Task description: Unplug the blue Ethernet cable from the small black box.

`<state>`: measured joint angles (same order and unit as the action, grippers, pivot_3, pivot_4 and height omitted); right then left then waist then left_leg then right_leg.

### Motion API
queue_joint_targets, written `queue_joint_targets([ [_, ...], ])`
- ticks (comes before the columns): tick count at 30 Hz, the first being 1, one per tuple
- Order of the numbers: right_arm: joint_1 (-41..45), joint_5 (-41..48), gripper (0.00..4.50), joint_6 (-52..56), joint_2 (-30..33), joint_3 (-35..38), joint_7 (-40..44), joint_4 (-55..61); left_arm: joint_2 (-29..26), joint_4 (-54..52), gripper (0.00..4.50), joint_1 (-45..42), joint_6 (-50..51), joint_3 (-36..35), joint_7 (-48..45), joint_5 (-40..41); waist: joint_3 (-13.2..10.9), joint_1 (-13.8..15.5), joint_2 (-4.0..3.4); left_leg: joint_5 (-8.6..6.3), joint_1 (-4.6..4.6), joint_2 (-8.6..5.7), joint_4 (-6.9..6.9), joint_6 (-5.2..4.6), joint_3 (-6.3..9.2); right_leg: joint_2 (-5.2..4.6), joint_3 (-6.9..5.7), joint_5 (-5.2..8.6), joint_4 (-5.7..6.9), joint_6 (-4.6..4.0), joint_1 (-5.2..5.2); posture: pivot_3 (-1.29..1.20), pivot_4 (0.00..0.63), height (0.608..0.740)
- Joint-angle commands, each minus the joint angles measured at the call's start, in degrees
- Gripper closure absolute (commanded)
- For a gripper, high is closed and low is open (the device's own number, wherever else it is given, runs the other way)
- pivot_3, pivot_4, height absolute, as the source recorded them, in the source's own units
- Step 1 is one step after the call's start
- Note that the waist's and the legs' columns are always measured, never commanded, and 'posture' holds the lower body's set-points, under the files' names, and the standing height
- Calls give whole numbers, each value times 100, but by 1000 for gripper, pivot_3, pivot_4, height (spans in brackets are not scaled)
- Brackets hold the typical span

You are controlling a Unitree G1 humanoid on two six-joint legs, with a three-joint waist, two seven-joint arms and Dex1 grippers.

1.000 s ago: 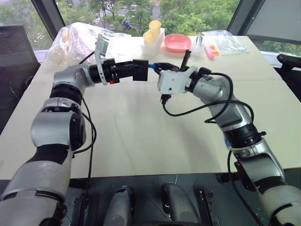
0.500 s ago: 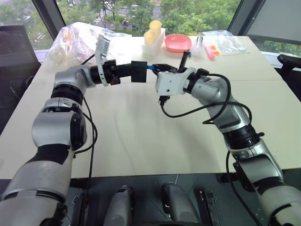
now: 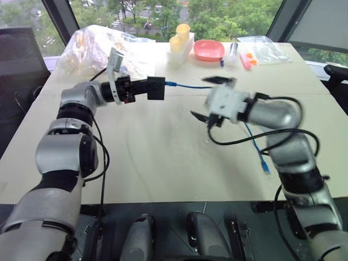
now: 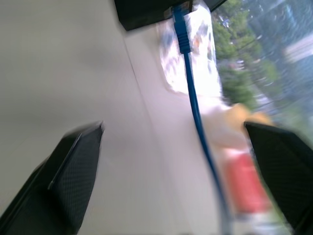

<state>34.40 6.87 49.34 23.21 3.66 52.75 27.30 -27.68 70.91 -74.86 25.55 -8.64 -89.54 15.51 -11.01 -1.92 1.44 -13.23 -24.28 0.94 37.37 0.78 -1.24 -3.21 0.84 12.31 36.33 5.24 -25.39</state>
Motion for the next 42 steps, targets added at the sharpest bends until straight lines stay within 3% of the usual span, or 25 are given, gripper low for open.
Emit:
queue_joint_targets([
  [1, 163, 1875, 36, 2923, -1281, 1682, -150, 806, -78, -255, 3974, -341, 255, -280, -283, 304, 1, -2, 0, 0, 4, 3, 1, 0, 4, 0, -2, -1, 8, -2, 1, 0, 150, 740],
  [5, 167, 2325, 36, 3706, -2107, 2197, -734, 842, -46, -290, 3974, -435, 277, -452, -224, 411, 1, 72, -3, 1, 8, 2, 13, 0, 8, -2, -10, -4, 19, -9, 3, 0, 150, 740],
  [8, 307, 2208, 36, 2347, -3575, 2297, -1842, -209, 61, -566, 3974, -622, 509, -478, -280, 715, 2, 75, -2, 1, 16, 3, 15, 0, 3, 1, -7, -4, 16, -10, 6, 0, 150, 740],
  [10, 495, 2108, 36, 1507, -3831, 2208, -2275, -698, 83, -1044, 3974, -514, 788, -262, -296, 999, -1, 115, -7, 1, 1, 2, 20, 0, 5, 4, -6, -6, 17, -10, -1, 0, 150, 740],
  [17, 568, 2466, 36, -50, -3556, 1583, -2866, -1494, -36, -1760, 3974, 25, 1112, -197, -296, 1315, -1, 43, -9, -4, -9, -4, 25, -7, -5, -4, 6, -19, -1, 15, 0, 0, 150, 740],
  [27, 259, 2836, 36, -522, -2803, 216, -2418, -811, -67, -1293, 3974, -57, 982, -513, 132, 1277, -1, -57, -8, -4, -10, -2, 25, -8, 2, 1, 2, -19, 2, 15, 0, 0, 150, 740],
  [42, 368, 3524, 36, -731, -2770, 468, -2965, -1025, -170, -2402, 3974, 539, 1738, 30, -296, 1750, -1, -62, -7, -4, -10, 1, 30, -8, 2, 1, 4, -19, 2, 15, 1, 0, 150, 740],
])
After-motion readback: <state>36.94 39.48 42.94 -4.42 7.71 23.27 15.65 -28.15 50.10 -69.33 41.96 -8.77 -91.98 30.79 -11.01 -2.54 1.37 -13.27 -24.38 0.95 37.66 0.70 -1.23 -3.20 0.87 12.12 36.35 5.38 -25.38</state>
